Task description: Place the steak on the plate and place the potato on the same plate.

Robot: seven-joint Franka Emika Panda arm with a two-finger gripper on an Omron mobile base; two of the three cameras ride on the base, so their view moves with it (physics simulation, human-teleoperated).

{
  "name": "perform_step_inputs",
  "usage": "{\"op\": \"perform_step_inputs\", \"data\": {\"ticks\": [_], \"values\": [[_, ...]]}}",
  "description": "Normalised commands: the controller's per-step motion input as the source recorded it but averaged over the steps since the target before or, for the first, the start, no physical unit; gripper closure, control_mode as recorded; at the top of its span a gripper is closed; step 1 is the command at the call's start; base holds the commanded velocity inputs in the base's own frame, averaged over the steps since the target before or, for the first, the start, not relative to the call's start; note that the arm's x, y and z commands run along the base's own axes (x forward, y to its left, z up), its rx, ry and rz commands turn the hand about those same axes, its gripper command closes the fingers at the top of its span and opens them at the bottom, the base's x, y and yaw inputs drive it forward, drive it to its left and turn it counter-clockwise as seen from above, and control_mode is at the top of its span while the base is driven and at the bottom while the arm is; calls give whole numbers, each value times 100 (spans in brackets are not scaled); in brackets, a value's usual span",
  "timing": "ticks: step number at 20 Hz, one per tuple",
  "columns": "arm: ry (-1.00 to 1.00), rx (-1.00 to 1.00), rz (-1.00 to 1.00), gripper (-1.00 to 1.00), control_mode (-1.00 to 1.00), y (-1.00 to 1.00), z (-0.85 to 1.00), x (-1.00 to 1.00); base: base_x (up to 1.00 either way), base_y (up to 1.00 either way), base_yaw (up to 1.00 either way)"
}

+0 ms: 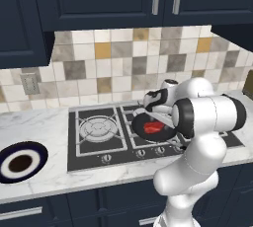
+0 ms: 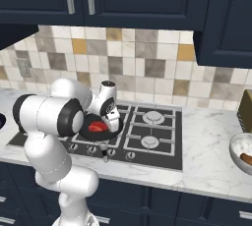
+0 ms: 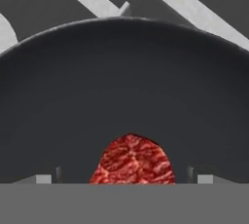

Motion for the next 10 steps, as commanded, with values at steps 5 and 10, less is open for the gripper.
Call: {"op": "perform_step_inputs", "data": {"ticks": [5, 10], "values": [[0, 0, -2, -100, -100, 3, -4, 3, 0, 0, 0], [4, 0, 0, -100, -100, 0, -11, 0, 0, 0, 0]]}}
